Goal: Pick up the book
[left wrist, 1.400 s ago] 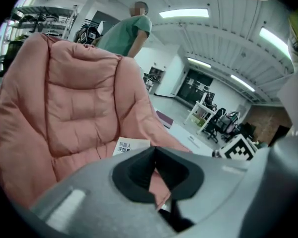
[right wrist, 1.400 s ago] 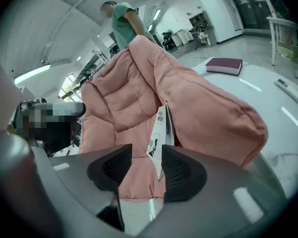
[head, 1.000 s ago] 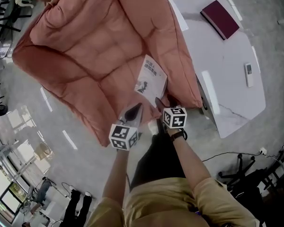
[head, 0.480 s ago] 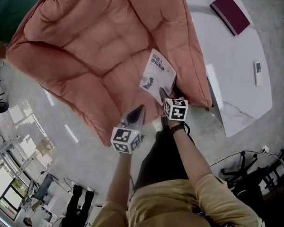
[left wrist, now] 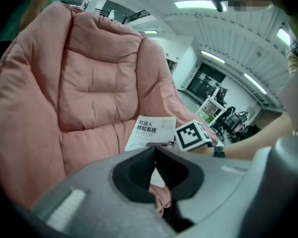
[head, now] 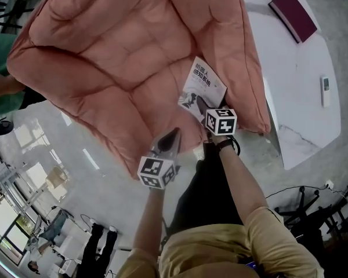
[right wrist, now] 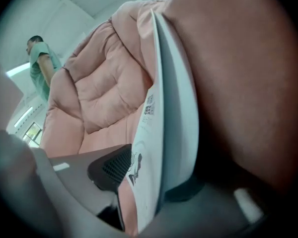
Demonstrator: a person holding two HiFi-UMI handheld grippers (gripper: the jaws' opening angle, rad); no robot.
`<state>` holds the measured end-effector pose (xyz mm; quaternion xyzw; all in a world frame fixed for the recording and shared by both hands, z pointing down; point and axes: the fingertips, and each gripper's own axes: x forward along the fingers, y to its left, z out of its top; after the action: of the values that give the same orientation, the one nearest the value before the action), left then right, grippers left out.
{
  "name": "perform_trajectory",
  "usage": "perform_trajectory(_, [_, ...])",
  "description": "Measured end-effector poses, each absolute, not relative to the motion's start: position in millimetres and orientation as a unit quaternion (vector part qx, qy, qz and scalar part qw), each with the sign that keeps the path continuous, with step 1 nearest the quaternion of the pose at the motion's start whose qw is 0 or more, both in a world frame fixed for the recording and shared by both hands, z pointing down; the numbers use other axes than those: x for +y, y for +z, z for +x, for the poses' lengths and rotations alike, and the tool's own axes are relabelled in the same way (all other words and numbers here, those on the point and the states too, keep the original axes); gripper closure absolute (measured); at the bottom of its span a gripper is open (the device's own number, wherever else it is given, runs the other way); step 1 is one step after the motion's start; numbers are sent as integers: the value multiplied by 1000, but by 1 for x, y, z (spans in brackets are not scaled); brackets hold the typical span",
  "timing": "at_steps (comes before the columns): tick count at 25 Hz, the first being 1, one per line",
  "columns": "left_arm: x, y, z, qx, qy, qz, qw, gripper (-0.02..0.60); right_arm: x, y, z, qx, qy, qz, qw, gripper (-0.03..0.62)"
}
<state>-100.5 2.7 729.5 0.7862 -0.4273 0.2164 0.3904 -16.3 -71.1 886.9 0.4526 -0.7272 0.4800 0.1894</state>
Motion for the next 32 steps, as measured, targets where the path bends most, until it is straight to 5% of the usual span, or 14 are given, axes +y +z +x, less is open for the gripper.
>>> perform_trajectory(2, [0, 728, -103, -431, 214, 786, 389, 579, -78, 897, -9, -709, 484, 473, 199, 491])
perform_trajectory(7, [-6, 713, -104, -440, 196, 787, 385, 580, -74, 888, -12, -719, 484, 467, 173, 537])
perform_trajectory(18, [-28, 624, -102, -467, 151, 805, 334, 580, -69, 782, 1, -751, 440, 464, 163, 545])
perform_trajectory(32, [-57, 430, -100, -504, 88, 836, 200, 580, -106, 517, 19, -828, 283, 480, 60, 545])
